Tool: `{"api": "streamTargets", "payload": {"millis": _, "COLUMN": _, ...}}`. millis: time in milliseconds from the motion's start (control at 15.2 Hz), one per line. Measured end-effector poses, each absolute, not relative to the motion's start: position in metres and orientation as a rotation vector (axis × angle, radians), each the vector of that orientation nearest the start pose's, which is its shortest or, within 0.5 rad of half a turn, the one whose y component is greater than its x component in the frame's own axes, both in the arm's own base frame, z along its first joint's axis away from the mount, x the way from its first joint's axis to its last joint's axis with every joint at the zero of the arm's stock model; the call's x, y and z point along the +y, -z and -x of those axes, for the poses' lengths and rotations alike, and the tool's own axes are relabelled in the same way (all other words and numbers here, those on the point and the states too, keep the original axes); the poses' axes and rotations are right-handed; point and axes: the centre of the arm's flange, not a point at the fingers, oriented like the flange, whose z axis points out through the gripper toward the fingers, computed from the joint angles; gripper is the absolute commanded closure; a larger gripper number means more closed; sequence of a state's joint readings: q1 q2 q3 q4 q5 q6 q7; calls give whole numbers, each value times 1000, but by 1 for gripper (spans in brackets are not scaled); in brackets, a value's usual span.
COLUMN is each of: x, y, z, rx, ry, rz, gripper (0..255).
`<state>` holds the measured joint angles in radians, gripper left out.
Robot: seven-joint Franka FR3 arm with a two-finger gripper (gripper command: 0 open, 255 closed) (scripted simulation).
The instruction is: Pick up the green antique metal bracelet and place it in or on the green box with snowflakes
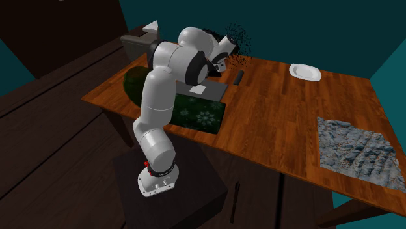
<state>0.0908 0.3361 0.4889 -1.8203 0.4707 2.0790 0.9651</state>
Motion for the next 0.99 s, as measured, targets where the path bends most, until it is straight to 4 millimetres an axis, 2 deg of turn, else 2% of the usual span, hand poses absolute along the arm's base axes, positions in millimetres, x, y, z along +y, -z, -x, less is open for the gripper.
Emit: {"api": "streamTargets", "payload": {"millis": 990, "x": 347, "y": -455, "z": -527, "rx": 867, "ry": -596, "rz": 2571, "gripper": 255}}
